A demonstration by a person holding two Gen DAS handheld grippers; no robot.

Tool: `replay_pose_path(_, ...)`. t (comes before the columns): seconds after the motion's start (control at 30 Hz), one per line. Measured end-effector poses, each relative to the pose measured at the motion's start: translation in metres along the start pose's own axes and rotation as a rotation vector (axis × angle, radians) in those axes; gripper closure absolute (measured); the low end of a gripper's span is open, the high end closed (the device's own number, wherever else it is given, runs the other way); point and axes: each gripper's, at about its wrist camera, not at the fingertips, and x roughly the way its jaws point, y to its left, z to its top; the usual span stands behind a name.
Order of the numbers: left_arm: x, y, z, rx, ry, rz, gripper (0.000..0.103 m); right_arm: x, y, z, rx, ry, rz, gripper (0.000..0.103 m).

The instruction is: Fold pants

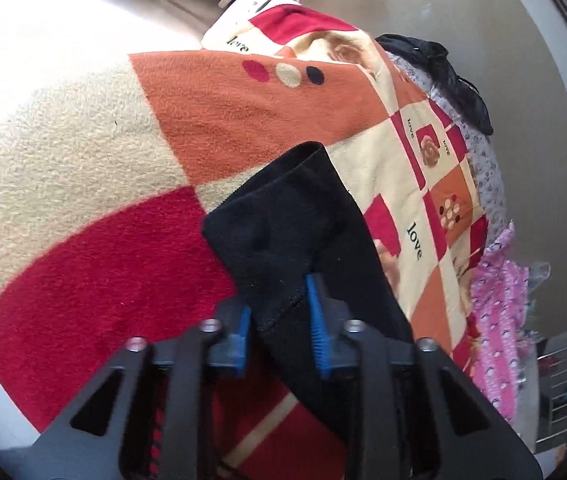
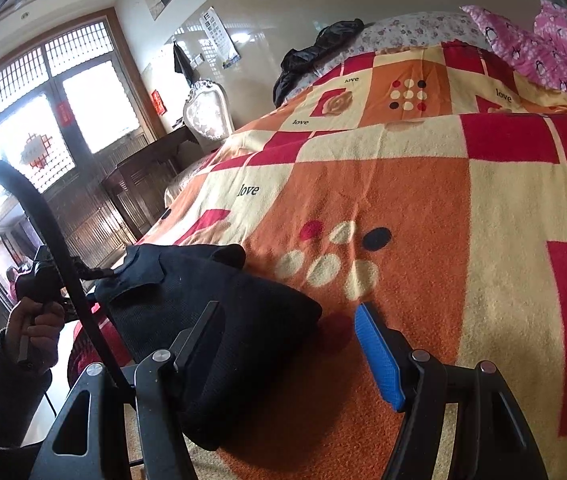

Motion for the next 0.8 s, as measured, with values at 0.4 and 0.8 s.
replay_pose_path(0.4, -0.022, -0.117, -0.128, 0.950, -0.595, 0.313, 0.092, -0.010, -0.014, 0.008, 0.132, -0.045, 0.050, 0.037)
replay_pose_path(0.8, -0.032, -0.147, -0.234, 1.435, -0.735, 0.156, 0.092, 0.037, 0.080, 0.097, 0.301, 0.175, 0.592, 0.029)
